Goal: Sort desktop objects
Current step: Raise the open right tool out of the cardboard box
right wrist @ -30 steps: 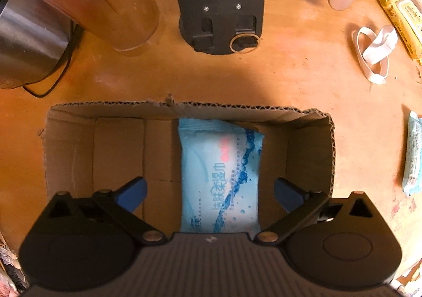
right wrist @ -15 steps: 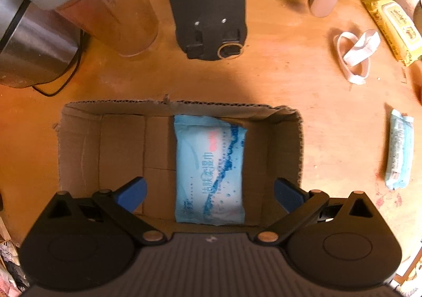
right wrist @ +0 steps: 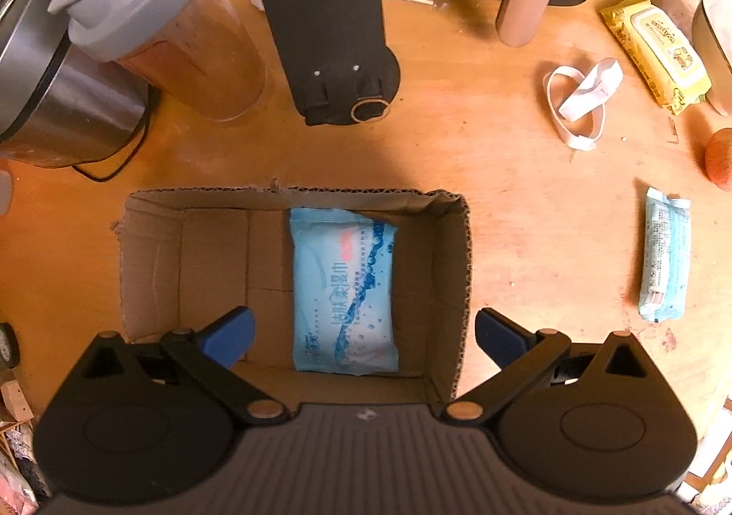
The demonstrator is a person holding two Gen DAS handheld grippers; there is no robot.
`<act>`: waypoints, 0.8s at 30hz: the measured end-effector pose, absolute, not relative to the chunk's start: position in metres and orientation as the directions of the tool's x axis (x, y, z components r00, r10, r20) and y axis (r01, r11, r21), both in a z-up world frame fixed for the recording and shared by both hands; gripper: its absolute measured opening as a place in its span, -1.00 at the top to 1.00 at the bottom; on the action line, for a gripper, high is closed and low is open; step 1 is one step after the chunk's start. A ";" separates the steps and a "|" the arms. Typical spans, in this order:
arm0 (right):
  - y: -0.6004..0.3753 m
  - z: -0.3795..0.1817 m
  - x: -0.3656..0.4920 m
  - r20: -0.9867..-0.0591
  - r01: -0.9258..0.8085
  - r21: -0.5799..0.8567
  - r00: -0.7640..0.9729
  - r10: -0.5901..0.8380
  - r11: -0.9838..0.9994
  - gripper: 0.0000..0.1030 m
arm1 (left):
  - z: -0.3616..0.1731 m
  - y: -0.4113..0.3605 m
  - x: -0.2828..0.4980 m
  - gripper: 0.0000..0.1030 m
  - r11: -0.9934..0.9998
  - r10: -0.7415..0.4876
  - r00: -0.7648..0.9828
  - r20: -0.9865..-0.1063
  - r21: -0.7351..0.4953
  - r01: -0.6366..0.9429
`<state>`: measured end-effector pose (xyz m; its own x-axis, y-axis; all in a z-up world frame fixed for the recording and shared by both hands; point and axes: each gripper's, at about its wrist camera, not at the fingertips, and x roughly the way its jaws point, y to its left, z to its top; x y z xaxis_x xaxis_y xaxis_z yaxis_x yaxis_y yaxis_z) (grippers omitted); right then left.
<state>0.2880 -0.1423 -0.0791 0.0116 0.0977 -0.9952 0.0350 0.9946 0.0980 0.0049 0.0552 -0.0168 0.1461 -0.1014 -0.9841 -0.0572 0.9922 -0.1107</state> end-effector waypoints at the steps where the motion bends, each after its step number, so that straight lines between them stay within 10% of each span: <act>1: -0.144 -0.079 0.288 -0.995 0.034 0.095 0.012 0.095 0.995 -1.00 | -0.017 0.054 0.005 -1.00 0.992 -0.101 0.147 -0.984 -0.111 -0.056; 24: -0.205 -0.081 0.282 -0.997 0.075 0.076 0.016 0.075 0.994 -1.00 | -0.015 0.020 0.005 -1.00 0.994 -0.099 0.138 -0.985 -0.105 -0.036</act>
